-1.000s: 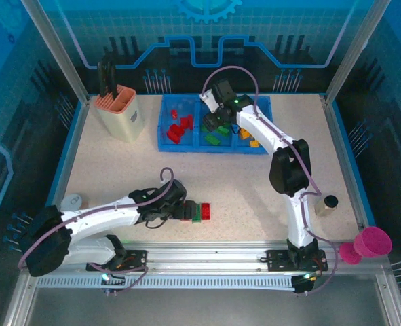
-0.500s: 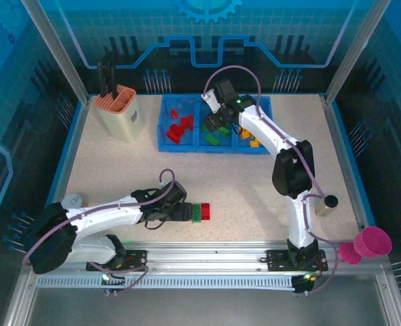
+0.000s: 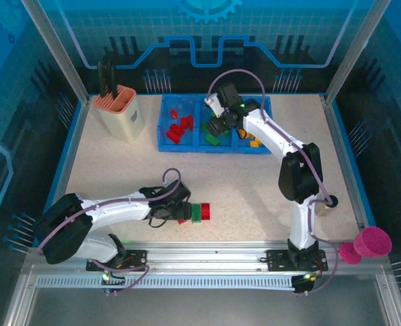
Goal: Sort the legos into containers by color
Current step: Pick up the lego from the middle-left of the table, then place the lego in the container.
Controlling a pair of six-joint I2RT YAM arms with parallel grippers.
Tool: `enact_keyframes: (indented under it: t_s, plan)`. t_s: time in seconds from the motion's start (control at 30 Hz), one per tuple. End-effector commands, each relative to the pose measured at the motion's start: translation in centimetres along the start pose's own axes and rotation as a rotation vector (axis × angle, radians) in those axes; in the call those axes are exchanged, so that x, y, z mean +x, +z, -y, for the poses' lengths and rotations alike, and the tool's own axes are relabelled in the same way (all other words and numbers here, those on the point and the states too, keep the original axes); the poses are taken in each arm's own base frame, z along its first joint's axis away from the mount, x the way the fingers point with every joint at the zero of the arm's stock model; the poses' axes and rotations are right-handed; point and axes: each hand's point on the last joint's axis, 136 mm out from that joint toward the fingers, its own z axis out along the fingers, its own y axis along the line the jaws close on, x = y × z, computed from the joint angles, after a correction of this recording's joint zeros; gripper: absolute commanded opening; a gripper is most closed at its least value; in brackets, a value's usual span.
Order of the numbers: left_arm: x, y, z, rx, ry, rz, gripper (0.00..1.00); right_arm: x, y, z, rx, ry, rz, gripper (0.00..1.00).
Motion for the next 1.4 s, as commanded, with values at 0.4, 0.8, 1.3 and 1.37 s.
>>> enact_keyframes:
  t_s: [0.4,0.8,1.3,1.37]
  plan:
    - [2.7,1.6,-0.9,0.0,-0.015,-0.109,0.34,0.2,-4.3,0.9,0.027,0.049,0.064,0.77]
    - [-9.3,-8.8,-1.5,0.019,0.028,0.226,0.28,8.5,-9.5,-5.9,-0.124,0.28,0.033,0.79]
    - [-28.7,-11.3,-1.7,0.055,0.0,0.475,0.25,18.8,-7.6,-17.1,-0.232,0.733,-0.053,0.78]
    - [-30.5,-10.1,-1.7,0.037,0.01,0.47,0.24,19.3,-7.1,-17.5,-0.238,0.771,-0.059,0.78]
